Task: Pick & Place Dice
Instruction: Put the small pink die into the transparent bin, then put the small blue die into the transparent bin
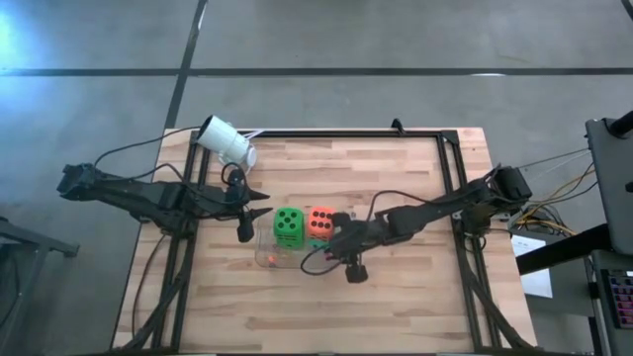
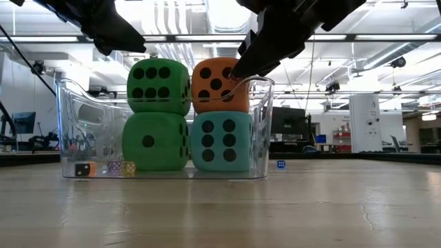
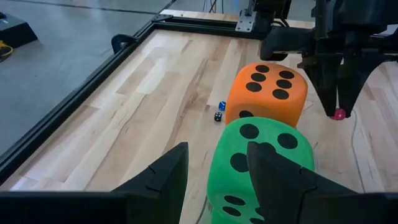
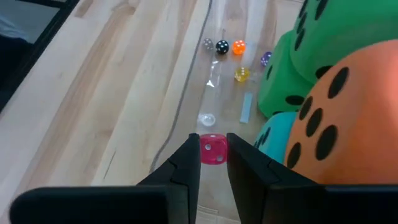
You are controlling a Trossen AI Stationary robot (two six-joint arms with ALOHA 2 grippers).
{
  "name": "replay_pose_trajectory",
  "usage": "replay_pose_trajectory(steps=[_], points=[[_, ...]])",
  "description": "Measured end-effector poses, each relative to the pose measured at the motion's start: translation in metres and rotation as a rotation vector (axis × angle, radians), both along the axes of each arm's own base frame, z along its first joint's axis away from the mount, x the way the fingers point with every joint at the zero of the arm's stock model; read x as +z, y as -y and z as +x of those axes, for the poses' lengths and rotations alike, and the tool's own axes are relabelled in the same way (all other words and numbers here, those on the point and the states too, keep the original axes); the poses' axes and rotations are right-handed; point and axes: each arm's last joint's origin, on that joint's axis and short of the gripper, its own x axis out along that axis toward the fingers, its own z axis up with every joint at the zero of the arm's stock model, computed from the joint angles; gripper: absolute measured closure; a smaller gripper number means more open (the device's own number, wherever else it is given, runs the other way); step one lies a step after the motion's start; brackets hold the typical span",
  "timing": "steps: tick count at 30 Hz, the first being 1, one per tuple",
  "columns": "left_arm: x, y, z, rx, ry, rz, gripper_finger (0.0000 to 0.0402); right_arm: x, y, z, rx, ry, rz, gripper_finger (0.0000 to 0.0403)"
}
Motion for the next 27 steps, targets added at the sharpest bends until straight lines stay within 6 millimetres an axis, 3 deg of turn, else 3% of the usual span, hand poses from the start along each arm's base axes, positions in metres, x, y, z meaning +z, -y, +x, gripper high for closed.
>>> replay_pose_trajectory(steps=[18,27], points=[[0.0001,0.0000,0.0000,0.000,0.001,0.000,0.0231,-0.0027,0.0040,-0.0009,0.010,-0.025,-0.029,0.0249],[0.0001,-0.0001,0.0000,0.000,0.001,-0.001,0.0231,0.0016,0.0053,-0.0033,0.010,-0.022,-0.031,0.0243]])
